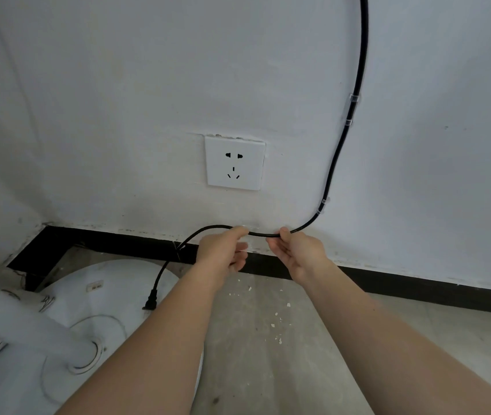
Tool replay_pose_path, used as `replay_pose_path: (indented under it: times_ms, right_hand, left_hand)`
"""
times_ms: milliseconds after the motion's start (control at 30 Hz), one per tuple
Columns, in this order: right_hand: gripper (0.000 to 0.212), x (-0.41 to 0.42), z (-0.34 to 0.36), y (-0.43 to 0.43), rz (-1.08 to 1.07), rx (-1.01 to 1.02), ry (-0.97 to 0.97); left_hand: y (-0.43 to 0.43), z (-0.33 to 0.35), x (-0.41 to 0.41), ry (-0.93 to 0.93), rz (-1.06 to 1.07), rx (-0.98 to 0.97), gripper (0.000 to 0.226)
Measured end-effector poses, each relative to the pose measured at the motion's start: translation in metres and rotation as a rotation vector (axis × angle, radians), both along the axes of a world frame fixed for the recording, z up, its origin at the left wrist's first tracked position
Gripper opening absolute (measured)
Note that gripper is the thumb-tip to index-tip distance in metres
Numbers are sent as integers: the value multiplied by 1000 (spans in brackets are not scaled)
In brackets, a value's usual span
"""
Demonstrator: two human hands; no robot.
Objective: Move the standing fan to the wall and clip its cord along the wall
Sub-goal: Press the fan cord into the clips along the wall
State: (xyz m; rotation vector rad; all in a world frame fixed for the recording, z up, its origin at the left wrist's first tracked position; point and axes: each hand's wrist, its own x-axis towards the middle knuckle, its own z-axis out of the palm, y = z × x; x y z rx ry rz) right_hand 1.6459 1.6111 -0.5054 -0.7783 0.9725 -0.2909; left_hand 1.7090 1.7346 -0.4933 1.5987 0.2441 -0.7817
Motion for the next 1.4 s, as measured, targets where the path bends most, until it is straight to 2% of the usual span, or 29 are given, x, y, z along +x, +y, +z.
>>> replay_pose_path:
  times_ms: [100, 233, 400, 533, 667, 1000, 1200, 1333, 1400]
  right_hand:
    - [11, -1, 3, 0, 20, 11, -38]
    - [11, -5, 5, 0, 37, 18, -92]
    - [8, -9, -2, 0, 77, 22, -159]
    - [9, -6, -7, -1, 101, -82, -101]
    - [14, -2, -11, 1, 100, -192, -53]
    - [16, 11, -17, 12, 115, -287, -1]
    - [26, 18, -19, 16, 187, -363, -7]
    - [25, 21, -20, 15, 157, -354, -12]
    - [25, 22, -20, 16, 143, -342, -14]
  left_hand:
    - [-2, 1, 4, 116, 135, -268, 20]
    - [-11, 0, 0, 102, 193, -368, 20]
    - [-20, -7, -2, -45, 355, -300, 15]
    - [-28, -12, -1, -78, 421, -273, 17]
    - [-32, -16, 0, -129, 451, -323, 19]
    - [-38, -31, 4, -320, 438, -107, 19]
    - [-38, -35, 5, -333, 417, -101, 17]
    - [-35, -32, 9, -272, 417, -159, 14]
    - [-33, -28, 10, -213, 490, -220, 15]
